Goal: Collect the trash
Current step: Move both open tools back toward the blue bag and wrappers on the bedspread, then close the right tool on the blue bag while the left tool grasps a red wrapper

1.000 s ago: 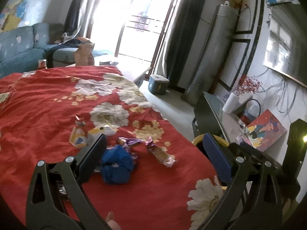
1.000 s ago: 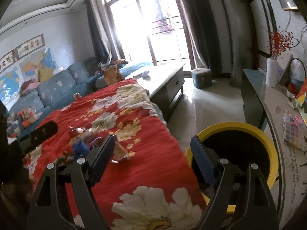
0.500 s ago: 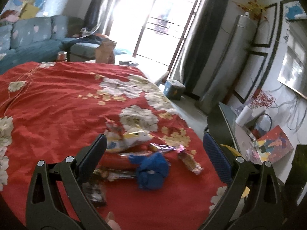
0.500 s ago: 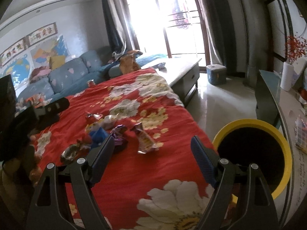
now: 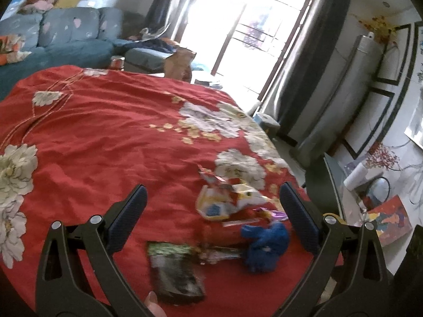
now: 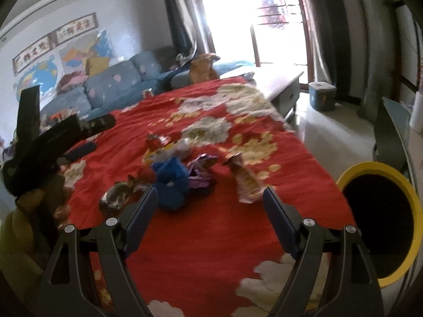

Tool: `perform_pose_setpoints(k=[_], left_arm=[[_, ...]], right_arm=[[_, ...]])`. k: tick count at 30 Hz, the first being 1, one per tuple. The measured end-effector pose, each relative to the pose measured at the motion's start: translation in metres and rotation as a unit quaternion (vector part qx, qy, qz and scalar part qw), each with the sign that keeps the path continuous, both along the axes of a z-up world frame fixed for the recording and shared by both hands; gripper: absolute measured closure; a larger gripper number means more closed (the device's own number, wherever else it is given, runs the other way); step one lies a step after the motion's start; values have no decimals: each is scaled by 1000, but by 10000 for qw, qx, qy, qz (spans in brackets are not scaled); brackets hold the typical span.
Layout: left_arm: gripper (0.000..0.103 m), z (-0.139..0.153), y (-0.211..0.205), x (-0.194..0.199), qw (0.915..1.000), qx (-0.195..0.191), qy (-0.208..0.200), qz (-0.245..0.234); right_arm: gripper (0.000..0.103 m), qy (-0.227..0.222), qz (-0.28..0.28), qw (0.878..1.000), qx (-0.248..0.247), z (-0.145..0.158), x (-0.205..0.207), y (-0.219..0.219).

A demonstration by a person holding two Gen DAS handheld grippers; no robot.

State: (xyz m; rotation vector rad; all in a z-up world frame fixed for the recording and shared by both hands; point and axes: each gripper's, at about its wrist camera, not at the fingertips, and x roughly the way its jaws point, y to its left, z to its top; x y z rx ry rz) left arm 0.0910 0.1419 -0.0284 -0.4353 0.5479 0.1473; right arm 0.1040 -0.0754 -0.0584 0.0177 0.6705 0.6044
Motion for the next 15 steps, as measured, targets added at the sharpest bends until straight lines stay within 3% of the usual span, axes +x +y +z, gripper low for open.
perform_pose_setpoints(k=[7, 15], left_arm=[[12, -19, 25, 7, 9995, -179, 243, 121], [36, -36, 32, 25, 9970, -533, 537, -191]], right_arm=[[25, 250, 358, 9989, -197, -18, 6, 29], [41, 671, 527, 9960, -276, -42, 22, 50]])
